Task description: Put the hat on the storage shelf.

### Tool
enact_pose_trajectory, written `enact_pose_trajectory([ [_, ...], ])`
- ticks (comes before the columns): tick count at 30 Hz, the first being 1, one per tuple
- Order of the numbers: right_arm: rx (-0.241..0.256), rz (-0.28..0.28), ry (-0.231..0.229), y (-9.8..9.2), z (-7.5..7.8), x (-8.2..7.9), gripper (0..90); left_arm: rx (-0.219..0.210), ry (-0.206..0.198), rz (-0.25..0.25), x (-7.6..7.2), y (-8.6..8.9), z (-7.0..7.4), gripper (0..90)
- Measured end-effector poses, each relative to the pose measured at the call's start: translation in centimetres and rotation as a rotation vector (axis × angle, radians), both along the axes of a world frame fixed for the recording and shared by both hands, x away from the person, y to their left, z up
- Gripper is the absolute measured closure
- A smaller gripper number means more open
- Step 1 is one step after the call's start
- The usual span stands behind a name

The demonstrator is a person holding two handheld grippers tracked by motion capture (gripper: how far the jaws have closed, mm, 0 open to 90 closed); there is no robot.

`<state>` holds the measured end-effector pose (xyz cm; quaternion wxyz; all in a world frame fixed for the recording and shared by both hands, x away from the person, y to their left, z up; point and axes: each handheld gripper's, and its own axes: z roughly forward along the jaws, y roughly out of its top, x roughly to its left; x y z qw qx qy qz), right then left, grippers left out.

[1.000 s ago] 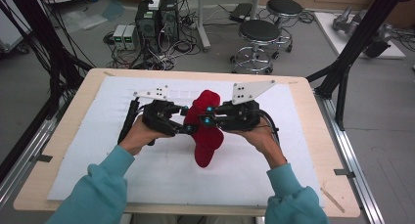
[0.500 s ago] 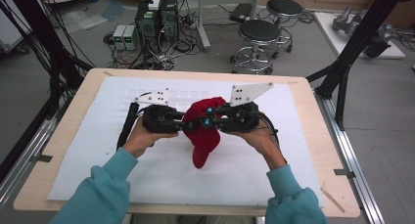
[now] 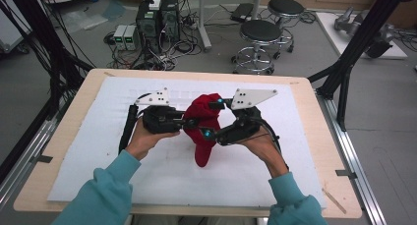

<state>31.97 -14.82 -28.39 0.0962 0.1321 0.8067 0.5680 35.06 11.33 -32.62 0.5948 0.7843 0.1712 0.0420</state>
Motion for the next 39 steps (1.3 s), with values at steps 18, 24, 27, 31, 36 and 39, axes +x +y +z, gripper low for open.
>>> enact_pose_trajectory([
  [18,0.016,-0.241,0.061,-0.4,-3.6,-3.2,10.5,-0.032,-0.039,0.085,0.3,0.9,1.6,80.7],
  [24,0.003,-0.287,0.082,0.5,-5.4,-3.7,12.1,-0.035,-0.056,0.105,0.5,0.9,2.4,80.7],
  [27,0.005,-0.296,0.092,0.7,-6.1,-3.8,15.6,-0.039,-0.060,0.112,0.5,0.9,2.7,80.7],
  [31,-0.021,-0.315,0.113,1.2,-6.5,-3.8,19.1,-0.048,-0.059,0.124,0.6,0.9,3.2,80.7],
  [36,-0.014,-0.328,0.132,1.6,-6.8,-3.7,36.6,-0.070,-0.057,0.127,0.5,0.9,3.4,80.8],
  [39,-0.015,-0.337,0.158,1.7,-7.1,-3.6,47.6,-0.067,-0.059,0.127,0.4,1.0,3.5,80.8],
])
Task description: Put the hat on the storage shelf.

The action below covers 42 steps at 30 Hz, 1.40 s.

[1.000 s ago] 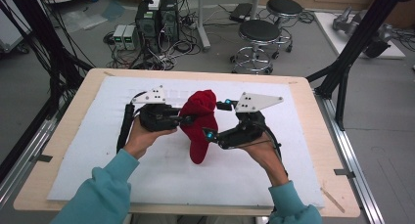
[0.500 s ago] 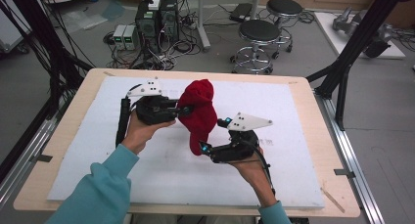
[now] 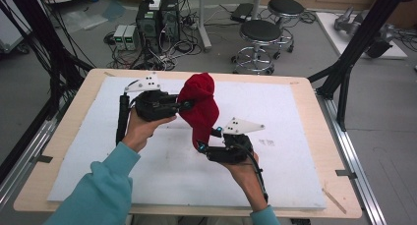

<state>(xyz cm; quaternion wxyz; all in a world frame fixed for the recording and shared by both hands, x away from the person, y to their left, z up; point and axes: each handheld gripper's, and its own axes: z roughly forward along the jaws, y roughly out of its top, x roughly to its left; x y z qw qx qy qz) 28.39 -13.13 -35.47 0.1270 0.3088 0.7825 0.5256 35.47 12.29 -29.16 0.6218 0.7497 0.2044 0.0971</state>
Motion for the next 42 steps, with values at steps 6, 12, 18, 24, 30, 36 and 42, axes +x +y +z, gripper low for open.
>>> enact_pose_trajectory([
  [6,0.016,-0.001,0.012,0.0,-0.2,0.4,70.2,0.000,-0.006,-0.001,-0.1,0.2,0.1,80.7],
  [12,0.012,0.011,0.025,-0.1,-0.2,0.6,84.2,0.000,-0.009,-0.002,-0.2,0.1,0.1,80.6],
  [18,0.023,0.008,0.028,-0.5,-0.2,0.6,85.3,-0.012,-0.011,-0.013,-0.2,0.2,0.1,79.5],
  [24,0.038,-0.004,0.008,-0.6,0.0,0.5,85.6,-0.057,-0.013,0.009,-0.2,0.5,0.2,61.4],
  [30,0.027,-0.009,0.006,-0.5,0.0,0.5,85.7,-0.040,0.024,0.055,0.0,0.4,0.0,10.9],
  [36,0.035,-0.014,-0.008,-0.6,0.0,0.5,85.6,-0.083,0.002,0.051,0.0,1.1,0.1,6.8],
  [42,0.067,-0.030,-0.031,-1.3,0.4,0.7,85.6,-0.082,-0.021,0.077,-0.2,2.5,-0.3,6.8],
])
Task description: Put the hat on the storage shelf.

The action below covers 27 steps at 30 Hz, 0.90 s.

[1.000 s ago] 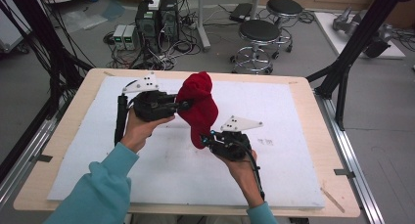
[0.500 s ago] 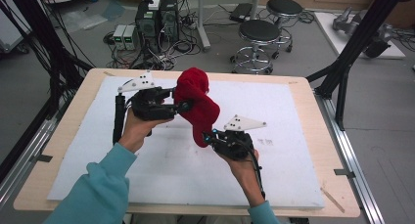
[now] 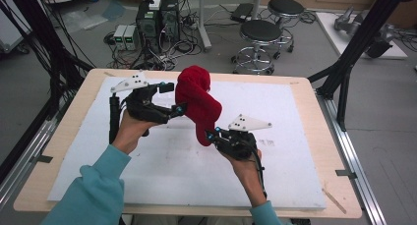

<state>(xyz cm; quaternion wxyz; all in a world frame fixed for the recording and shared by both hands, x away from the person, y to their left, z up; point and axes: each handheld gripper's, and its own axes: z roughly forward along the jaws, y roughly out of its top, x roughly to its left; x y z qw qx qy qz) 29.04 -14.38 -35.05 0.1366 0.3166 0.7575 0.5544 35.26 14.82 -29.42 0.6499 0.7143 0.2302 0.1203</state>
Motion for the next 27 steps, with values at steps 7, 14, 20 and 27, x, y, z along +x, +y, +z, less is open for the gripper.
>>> enact_pose_trajectory([
  [7,0.030,-0.027,-0.028,-0.6,1.3,1.1,85.6,0.073,-0.006,0.057,-0.7,2.5,-2.0,6.8],
  [14,0.037,-0.045,-0.075,-0.3,2.4,3.0,85.6,0.101,-0.009,0.128,-1.9,5.6,-4.8,6.8],
  [20,0.041,-0.081,-0.104,-0.1,2.5,4.6,85.6,0.099,0.007,0.192,-3.0,8.3,-7.6,6.8],
  [27,0.076,-0.110,-0.120,0.2,2.1,6.6,85.5,0.083,0.028,0.264,-4.6,11.0,-11.1,6.8],
])
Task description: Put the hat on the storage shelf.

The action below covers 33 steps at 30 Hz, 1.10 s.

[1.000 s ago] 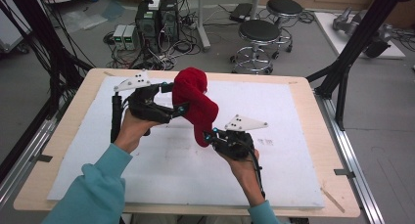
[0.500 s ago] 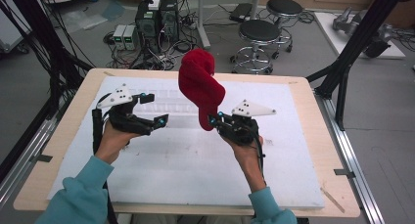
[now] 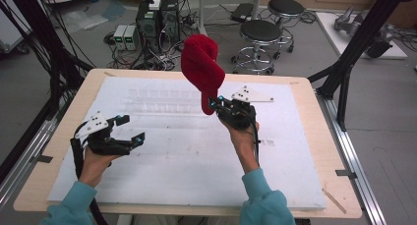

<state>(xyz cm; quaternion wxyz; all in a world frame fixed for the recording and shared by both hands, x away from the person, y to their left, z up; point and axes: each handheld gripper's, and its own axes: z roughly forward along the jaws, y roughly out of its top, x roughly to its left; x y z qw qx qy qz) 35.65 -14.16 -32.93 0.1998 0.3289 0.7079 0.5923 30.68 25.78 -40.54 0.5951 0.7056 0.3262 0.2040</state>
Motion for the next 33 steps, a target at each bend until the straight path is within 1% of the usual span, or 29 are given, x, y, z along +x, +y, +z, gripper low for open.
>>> enact_pose_trajectory([
  [2,-0.001,-0.005,-0.006,0.2,-0.1,0.6,85.5,-0.007,0.001,0.013,-0.4,0.6,-0.7,6.8],
  [4,-0.002,-0.010,-0.012,0.4,-0.2,1.1,85.5,-0.003,0.003,0.027,-0.7,1.1,-1.2,6.8],
  [6,0.001,-0.016,-0.017,0.5,-0.3,1.8,85.6,-0.014,0.000,0.044,-1.1,1.5,-1.7,6.8],
  [8,0.011,-0.023,-0.010,0.7,-0.6,2.4,85.6,-0.014,0.010,0.054,-1.2,1.9,-2.1,6.9],
  [11,0.008,-0.032,-0.013,1.0,-1.0,3.3,85.8,-0.015,0.024,0.065,-1.4,2.3,-2.6,6.8],
  [14,0.011,-0.047,-0.023,1.4,-1.4,4.1,85.8,-0.022,0.023,0.072,-1.6,2.5,-2.8,6.8],
  [15,0.014,-0.049,-0.026,1.4,-1.5,4.2,85.8,-0.020,0.029,0.073,-1.6,2.6,-2.8,6.8],
  [16,0.027,-0.048,-0.020,1.5,-1.8,4.5,85.9,-0.023,0.033,0.075,-1.6,2.6,-2.9,6.9],
  [17,0.030,-0.052,-0.017,1.5,-2.0,4.8,85.9,-0.025,0.033,0.077,-1.6,2.7,-2.9,6.8],
  [21,0.020,-0.071,0.003,1.7,-2.9,5.6,85.9,-0.026,0.037,0.079,-1.5,2.8,-3.1,6.8],
  [24,0.038,-0.072,0.002,1.7,-3.4,6.0,85.9,-0.019,0.038,0.078,-1.5,2.8,-3.2,6.8],
  [26,0.032,-0.076,0.004,1.8,-3.6,6.2,85.9,-0.023,0.042,0.079,-1.5,2.8,-3.2,6.8],
  [29,0.025,-0.079,0.024,1.7,-4.1,6.6,85.9,-0.023,0.043,0.078,-1.5,2.8,-3.3,6.8],
  [31,0.032,-0.079,0.028,1.7,-4.2,6.8,85.8,-0.020,0.043,0.078,-1.4,2.8,-3.3,6.8],
  [33,0.030,-0.082,0.023,1.8,-4.4,6.9,85.8,-0.019,0.050,0.081,-1.4,2.8,-3.5,6.9],
])
